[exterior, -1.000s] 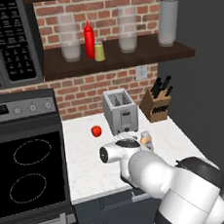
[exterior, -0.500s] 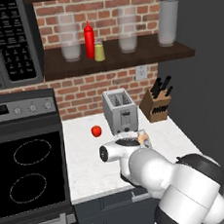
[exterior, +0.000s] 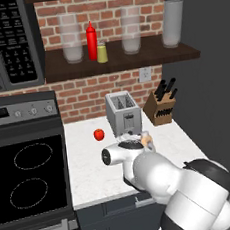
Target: Put the shaker and condiment bottle from the counter next to their counterparts in the cabinet.
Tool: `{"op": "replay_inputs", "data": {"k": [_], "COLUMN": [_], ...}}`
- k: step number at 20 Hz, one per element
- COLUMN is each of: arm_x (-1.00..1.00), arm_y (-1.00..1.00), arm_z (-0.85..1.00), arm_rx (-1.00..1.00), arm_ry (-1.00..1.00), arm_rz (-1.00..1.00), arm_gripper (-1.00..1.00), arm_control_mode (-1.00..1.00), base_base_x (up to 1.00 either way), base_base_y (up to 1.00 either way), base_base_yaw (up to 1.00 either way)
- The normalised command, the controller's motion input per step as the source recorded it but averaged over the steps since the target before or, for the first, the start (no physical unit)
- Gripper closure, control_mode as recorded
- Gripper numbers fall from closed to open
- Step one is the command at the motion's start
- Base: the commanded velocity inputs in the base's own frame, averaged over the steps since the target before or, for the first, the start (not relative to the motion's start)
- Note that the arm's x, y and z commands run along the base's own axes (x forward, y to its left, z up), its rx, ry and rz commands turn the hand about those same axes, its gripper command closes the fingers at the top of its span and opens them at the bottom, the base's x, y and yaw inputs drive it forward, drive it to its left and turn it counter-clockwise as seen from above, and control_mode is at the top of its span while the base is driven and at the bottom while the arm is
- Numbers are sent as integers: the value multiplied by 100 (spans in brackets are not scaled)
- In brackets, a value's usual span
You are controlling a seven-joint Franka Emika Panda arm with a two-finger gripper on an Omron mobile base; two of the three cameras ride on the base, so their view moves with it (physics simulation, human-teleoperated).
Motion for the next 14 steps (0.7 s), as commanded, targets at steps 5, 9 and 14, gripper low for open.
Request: {"op": "replay_inputs", "data": {"k": [5,9,14], "arm_x": [0,0,0], "arm_y": [-3,-2,0], "arm_z": [17,25,20], "arm_rx": [0,0,0], "arm_ry": [-23,-23,-20], "arm_rz": [0,5,15], "arm_gripper": [100,100,100], "arm_control_mode": [-100,-100,-100], "base_base_x": [0,0,0], "base_base_y": [0,0,0], "base_base_yaw": [0,0,0]}}
